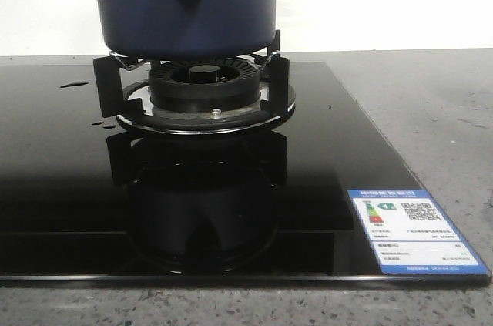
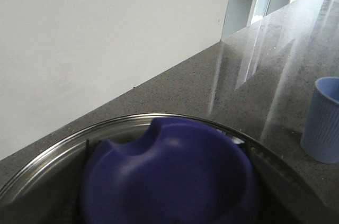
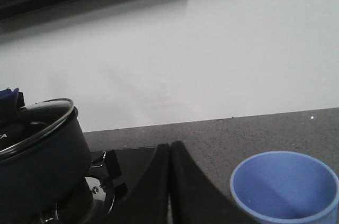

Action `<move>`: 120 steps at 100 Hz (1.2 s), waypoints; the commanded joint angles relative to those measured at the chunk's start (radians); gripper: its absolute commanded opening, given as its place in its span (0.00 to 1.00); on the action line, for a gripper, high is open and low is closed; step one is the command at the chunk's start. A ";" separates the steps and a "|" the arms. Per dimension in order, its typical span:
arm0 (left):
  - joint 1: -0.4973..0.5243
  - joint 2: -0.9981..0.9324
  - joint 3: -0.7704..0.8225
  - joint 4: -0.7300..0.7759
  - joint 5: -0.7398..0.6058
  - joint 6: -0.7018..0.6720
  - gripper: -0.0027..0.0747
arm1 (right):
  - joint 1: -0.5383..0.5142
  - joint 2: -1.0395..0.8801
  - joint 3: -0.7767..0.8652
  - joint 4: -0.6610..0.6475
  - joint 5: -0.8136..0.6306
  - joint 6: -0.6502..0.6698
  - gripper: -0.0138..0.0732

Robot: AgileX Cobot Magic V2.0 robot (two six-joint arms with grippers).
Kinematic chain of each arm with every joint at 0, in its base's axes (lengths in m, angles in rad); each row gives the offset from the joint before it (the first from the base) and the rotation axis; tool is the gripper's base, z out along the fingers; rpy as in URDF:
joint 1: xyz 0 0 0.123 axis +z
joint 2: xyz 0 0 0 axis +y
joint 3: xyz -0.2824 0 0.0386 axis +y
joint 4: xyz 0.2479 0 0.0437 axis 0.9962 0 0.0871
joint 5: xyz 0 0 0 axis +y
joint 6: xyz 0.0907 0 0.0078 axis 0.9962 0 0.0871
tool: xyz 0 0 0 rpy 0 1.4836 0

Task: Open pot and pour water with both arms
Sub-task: 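Lower the held glass lid back onto the pot with the left gripper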

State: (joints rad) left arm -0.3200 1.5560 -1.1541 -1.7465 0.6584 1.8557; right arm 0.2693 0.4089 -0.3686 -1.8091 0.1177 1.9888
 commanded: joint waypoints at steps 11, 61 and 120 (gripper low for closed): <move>-0.007 -0.017 -0.032 -0.061 0.010 0.000 0.44 | -0.004 -0.001 -0.026 -0.050 0.014 -0.003 0.08; -0.007 -0.042 -0.087 -0.116 0.043 0.060 0.85 | -0.004 0.004 -0.026 -0.050 0.000 -0.003 0.08; 0.157 -0.514 0.070 0.219 -0.023 -0.380 0.23 | -0.004 0.004 -0.026 -0.050 -0.106 -0.091 0.08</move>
State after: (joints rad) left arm -0.1985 1.1567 -1.1158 -1.5790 0.6482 1.5805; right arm 0.2693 0.4089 -0.3686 -1.8125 0.0553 1.9628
